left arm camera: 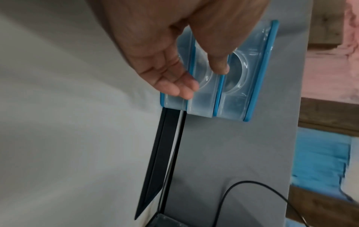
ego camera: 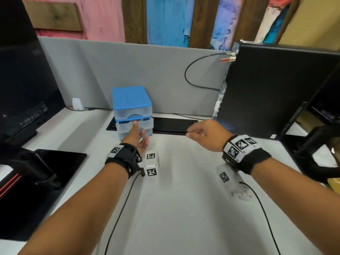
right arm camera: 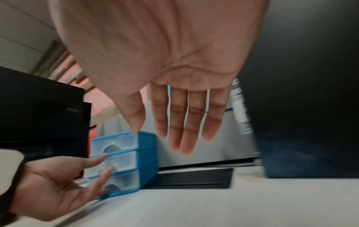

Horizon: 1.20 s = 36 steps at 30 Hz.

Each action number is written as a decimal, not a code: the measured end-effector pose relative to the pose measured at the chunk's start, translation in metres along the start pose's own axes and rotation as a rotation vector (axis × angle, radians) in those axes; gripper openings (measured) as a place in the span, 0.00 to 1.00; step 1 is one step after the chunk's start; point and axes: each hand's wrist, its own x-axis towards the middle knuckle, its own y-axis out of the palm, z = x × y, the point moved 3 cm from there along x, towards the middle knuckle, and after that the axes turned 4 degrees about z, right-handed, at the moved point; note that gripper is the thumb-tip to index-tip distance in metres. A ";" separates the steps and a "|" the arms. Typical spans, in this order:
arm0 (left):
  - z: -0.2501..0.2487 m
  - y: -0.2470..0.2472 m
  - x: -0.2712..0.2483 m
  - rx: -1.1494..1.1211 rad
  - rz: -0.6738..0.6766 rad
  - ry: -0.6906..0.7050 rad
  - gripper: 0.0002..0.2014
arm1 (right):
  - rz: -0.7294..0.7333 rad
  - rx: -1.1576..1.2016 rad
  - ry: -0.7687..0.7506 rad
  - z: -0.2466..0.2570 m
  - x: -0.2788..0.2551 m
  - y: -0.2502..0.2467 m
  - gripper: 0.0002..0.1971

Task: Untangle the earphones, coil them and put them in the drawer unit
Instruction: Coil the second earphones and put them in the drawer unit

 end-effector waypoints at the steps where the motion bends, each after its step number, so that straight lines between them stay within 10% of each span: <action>1: -0.001 0.002 0.000 -0.016 0.009 -0.001 0.16 | 0.027 -0.019 0.049 -0.018 -0.014 -0.008 0.13; 17: 0.039 0.007 -0.010 -0.007 -0.033 -0.093 0.11 | 0.348 -0.220 0.438 -0.102 -0.108 -0.005 0.13; 25: 0.041 -0.003 -0.019 0.052 -0.029 -0.092 0.21 | 0.335 -0.462 0.290 -0.084 -0.100 0.014 0.09; 36: 0.051 -0.018 -0.043 0.064 -0.007 -0.147 0.13 | 0.008 -0.138 -0.001 0.019 -0.008 -0.021 0.09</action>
